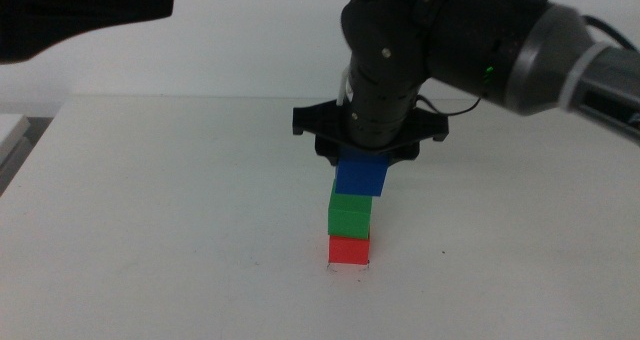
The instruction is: Stack red cubes first, then green, then blue cubes in a specific spot.
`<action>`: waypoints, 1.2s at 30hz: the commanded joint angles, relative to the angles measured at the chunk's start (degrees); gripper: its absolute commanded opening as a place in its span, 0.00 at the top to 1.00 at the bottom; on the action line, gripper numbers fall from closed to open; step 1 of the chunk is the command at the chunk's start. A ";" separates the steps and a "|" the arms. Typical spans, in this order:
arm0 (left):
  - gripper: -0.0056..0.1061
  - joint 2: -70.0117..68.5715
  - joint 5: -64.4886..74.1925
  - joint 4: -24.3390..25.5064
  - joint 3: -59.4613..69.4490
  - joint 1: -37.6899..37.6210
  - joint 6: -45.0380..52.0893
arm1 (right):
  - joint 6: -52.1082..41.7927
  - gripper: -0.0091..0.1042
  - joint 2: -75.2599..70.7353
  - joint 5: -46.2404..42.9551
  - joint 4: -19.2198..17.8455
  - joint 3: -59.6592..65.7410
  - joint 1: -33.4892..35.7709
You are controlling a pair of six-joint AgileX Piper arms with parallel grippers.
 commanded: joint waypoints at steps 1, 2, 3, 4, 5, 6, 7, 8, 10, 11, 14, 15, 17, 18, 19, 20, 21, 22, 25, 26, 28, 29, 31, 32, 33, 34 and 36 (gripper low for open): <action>0.12 -0.18 -1.11 0.00 -0.12 -0.02 -0.06 | 1.03 0.83 0.99 -0.29 -1.34 0.36 0.18; 0.12 -0.18 -1.11 0.00 -0.12 -0.02 -0.06 | 1.47 0.83 1.61 -0.29 -1.34 0.36 0.33; 0.12 -0.18 -1.11 0.00 -0.12 -0.02 -0.06 | 1.76 0.83 2.16 -0.16 -1.34 0.36 0.47; 0.12 -0.18 -1.11 0.00 -0.12 -0.02 -0.06 | 1.84 0.83 2.74 -0.16 -1.44 0.36 0.56; 0.12 -0.18 -1.21 0.00 -0.12 -0.02 -0.06 | 1.84 0.83 3.02 -0.42 -1.44 0.36 0.59; 0.12 -0.18 -1.36 0.00 -0.12 -0.02 -0.06 | 1.84 0.83 3.52 -0.42 -1.77 0.36 0.70; 0.12 -0.18 -1.36 0.00 -0.12 -0.02 -0.06 | 1.84 0.83 3.96 -0.63 -1.99 0.36 0.70; 0.12 -0.18 -1.64 0.00 -0.12 -0.02 -0.06 | 1.84 0.83 4.24 -0.76 -2.12 0.36 0.70; 0.12 -0.18 -1.93 0.00 -0.12 -0.02 -0.06 | 1.84 0.83 4.78 -1.54 -2.42 0.36 0.70; 0.12 -0.18 -2.06 0.00 -0.12 -0.02 -0.06 | 1.84 0.83 4.92 -1.82 -2.59 0.36 0.70; 0.12 -0.18 -2.18 0.00 -0.12 -0.02 -0.06 | 1.98 0.83 5.15 -1.97 -2.77 0.36 0.70; 0.12 -0.18 -2.18 0.00 -0.12 -0.02 -0.06 | 1.98 0.83 5.15 -2.08 -2.77 0.36 0.70; 0.12 -0.18 -2.18 0.00 -0.12 -0.02 -0.06 | 2.16 0.83 5.15 -2.72 -2.77 0.36 0.70; 0.12 -0.18 -2.18 0.00 -0.12 -0.02 -0.06 | 2.16 0.83 5.15 -2.99 -2.77 0.36 0.70; 0.12 -0.18 -2.18 0.00 -0.12 -0.02 -0.06 | 2.16 0.83 5.23 -3.13 -2.77 0.36 0.70; 0.12 -0.18 -2.18 0.00 -0.12 -0.02 -0.06 | 2.16 0.83 5.48 -3.11 -2.77 0.36 0.70; 0.12 -0.18 -2.18 0.00 -0.12 -0.02 -0.06 | 2.16 0.83 5.62 -3.11 -2.77 0.36 0.70; 0.12 -0.18 -2.18 0.00 -0.12 -0.02 -0.06 | 2.16 0.83 5.81 -3.11 -2.77 0.36 0.70; 0.12 -0.18 -2.18 0.00 -0.12 -0.02 -0.06 | 2.16 0.83 6.30 -3.11 -2.77 0.36 0.70; 0.12 -0.18 -2.18 0.00 -0.12 -0.02 -0.06 | 2.05 0.82 6.43 -3.11 -2.77 0.36 0.70; 0.12 -0.18 -2.18 0.00 -0.12 -0.02 -0.06 | 2.05 0.79 6.60 -2.99 -2.77 0.36 0.70; 0.12 -0.18 -2.18 0.00 -0.12 -0.02 -0.06 | 1.96 0.76 6.69 -2.99 -2.77 0.36 0.70; 0.12 -0.18 -2.18 0.00 -0.12 -0.02 -0.06 | 1.96 0.69 6.69 -3.10 -2.77 0.36 0.70; 0.12 -0.18 -2.18 0.00 -0.12 -0.02 -0.06 | 1.96 0.47 6.69 -3.22 -2.77 0.36 0.70; 0.12 -0.18 -2.18 0.00 -0.12 -0.02 -0.06 | 1.96 0.42 6.69 -3.22 -2.77 0.36 0.70; 0.12 -0.18 -2.18 0.00 -0.12 -0.02 -0.06 | 1.71 0.38 6.69 -3.22 -2.77 0.36 0.70; 0.12 -0.18 -2.18 0.00 -0.12 -0.02 -0.06 | 1.71 0.29 6.69 -3.31 -3.01 0.36 0.70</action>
